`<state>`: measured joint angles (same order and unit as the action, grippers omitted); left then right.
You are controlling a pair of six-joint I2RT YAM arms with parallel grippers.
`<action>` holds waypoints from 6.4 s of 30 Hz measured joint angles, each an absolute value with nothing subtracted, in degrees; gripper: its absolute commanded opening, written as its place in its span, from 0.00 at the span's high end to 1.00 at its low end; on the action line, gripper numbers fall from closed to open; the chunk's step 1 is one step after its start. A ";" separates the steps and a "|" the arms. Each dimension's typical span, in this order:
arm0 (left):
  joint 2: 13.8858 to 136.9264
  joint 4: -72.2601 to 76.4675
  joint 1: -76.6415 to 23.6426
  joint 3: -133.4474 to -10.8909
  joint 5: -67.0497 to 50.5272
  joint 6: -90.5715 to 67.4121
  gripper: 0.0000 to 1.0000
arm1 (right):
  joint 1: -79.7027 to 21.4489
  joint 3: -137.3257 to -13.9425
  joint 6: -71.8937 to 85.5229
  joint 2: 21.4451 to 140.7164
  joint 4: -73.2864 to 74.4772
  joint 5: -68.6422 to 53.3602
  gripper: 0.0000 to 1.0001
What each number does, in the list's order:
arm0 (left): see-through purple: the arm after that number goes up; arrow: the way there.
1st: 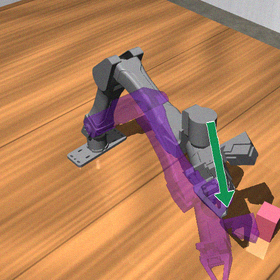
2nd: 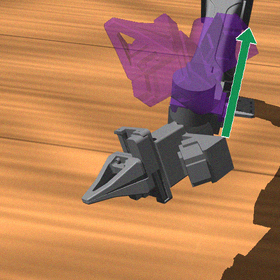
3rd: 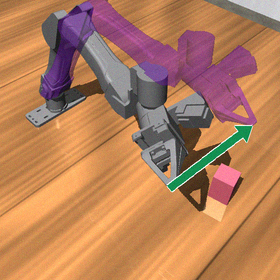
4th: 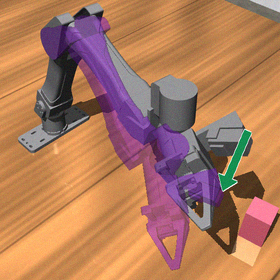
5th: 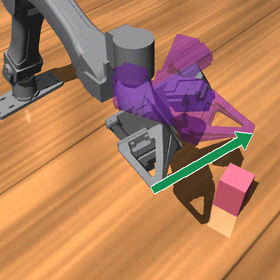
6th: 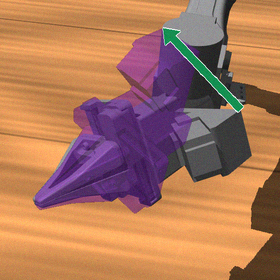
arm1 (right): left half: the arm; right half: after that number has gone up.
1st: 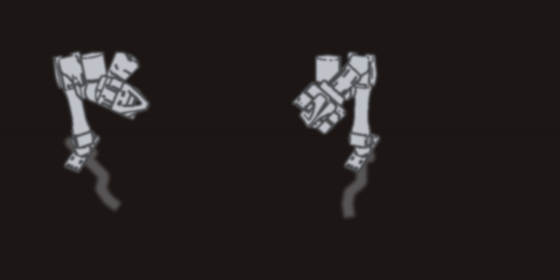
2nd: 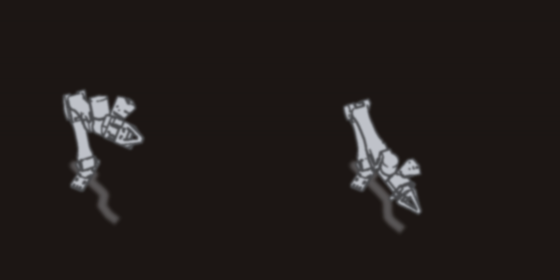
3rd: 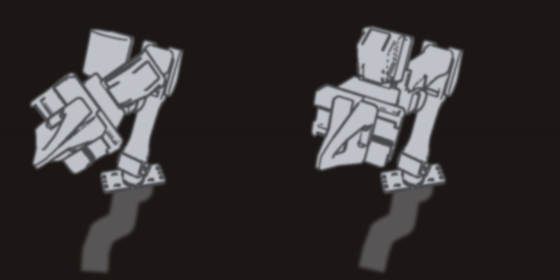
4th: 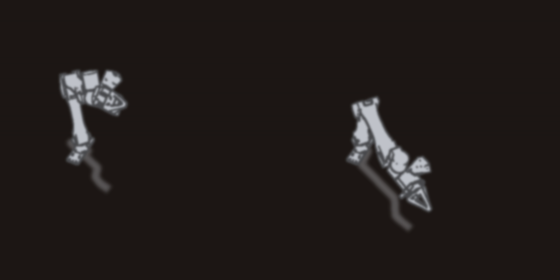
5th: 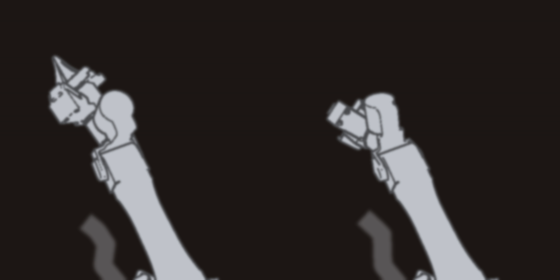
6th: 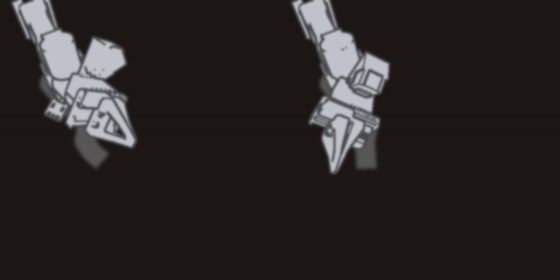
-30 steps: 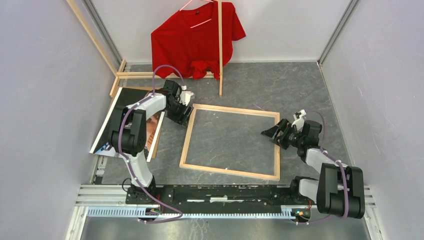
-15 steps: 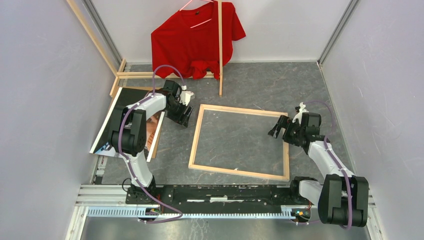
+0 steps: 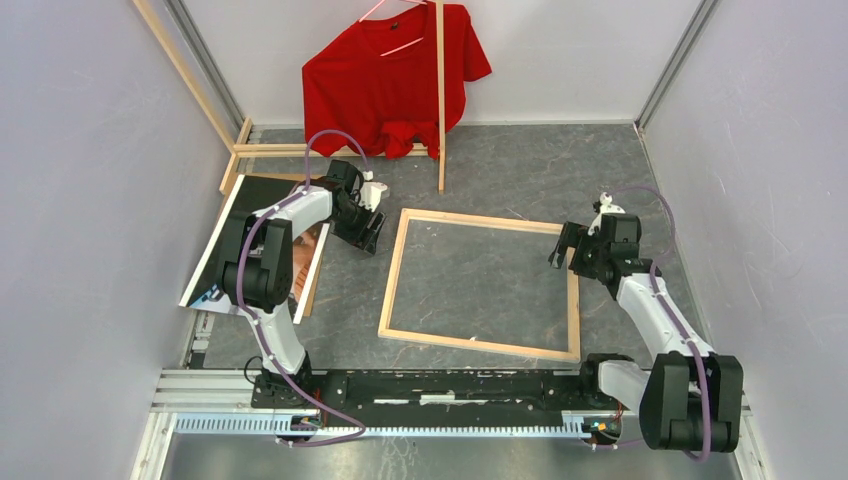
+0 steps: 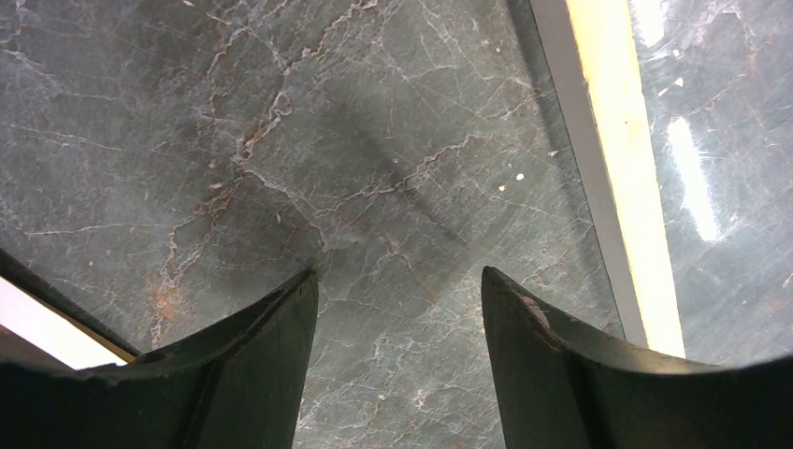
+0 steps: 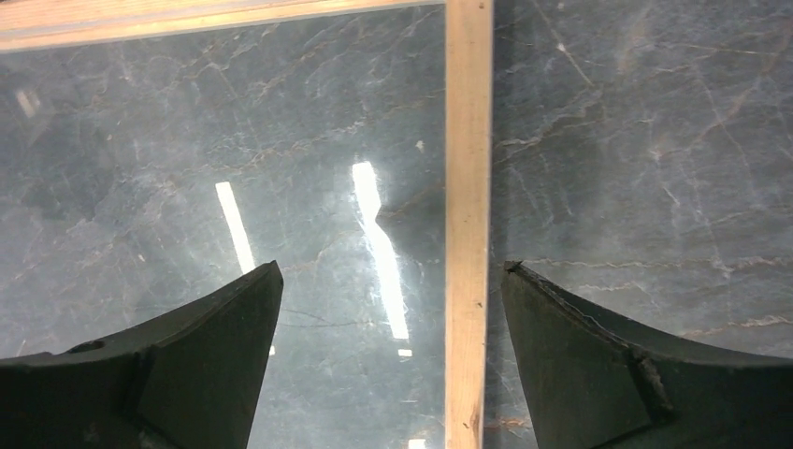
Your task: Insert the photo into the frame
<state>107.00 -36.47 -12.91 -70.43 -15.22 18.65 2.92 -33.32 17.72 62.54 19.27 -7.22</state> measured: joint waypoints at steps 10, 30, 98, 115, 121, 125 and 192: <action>107.00 -36.49 -12.91 -70.43 -15.29 18.65 0.29 | 0.47 -31.59 18.85 66.17 15.11 -8.16 0.13; 97.86 -47.86 2.15 -79.15 -17.61 21.37 0.18 | -41.04 -62.41 16.60 87.48 12.82 2.79 0.02; 111.26 -14.39 21.69 -69.32 4.86 32.05 0.37 | -49.34 -110.32 58.61 149.12 -22.85 -11.60 0.18; 111.22 -13.30 22.81 -68.75 2.11 35.51 0.37 | -49.80 -118.74 70.26 157.80 -31.66 -10.28 0.24; 111.09 -12.84 22.87 -68.40 1.67 36.64 0.38 | -49.78 -110.85 66.41 151.39 -28.49 -6.72 0.17; 111.33 -14.00 24.23 -69.32 -1.43 37.17 0.38 | -49.82 -108.36 63.57 148.66 -24.91 -3.99 0.17; 108.01 -6.46 32.95 -62.13 18.52 40.16 0.43 | -50.52 -113.47 71.59 157.40 -38.26 -4.47 0.57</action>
